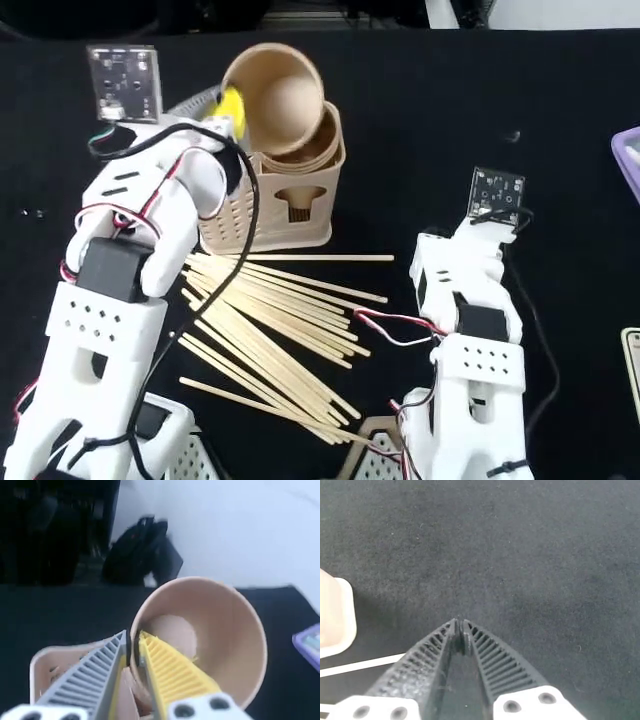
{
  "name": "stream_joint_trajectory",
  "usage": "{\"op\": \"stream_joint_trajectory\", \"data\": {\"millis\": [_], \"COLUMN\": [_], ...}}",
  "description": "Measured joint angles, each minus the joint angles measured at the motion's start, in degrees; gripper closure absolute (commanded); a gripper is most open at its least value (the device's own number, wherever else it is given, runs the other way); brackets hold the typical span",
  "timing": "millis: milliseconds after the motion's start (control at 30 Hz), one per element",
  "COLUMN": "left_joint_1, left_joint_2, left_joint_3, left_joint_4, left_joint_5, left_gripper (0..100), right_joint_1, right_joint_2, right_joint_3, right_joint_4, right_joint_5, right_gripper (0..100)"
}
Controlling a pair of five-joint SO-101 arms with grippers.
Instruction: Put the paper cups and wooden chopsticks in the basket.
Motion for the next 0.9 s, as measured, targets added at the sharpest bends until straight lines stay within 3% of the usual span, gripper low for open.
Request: {"op": "stream_joint_trajectory", "data": {"millis": [200,400,900], "left_joint_1": [0.53,0.44,0.44], "left_joint_2": [0.09,0.09,5.63], "left_joint_3": [-5.19,-6.07,-10.81], "left_joint_4": [9.67,9.14,9.05], "left_joint_5": [0.0,-0.09,-0.18], "left_gripper": [96,80,79], "right_joint_1": [0.0,0.0,0.0], "right_joint_2": [0.0,0.0,0.0], "right_joint_3": [0.0,0.09,0.18], "right_joint_4": [0.0,0.0,0.0], "right_joint_5": [0.0,-0.09,-0.09], "right_gripper": [98.7,98.7,98.7]}}
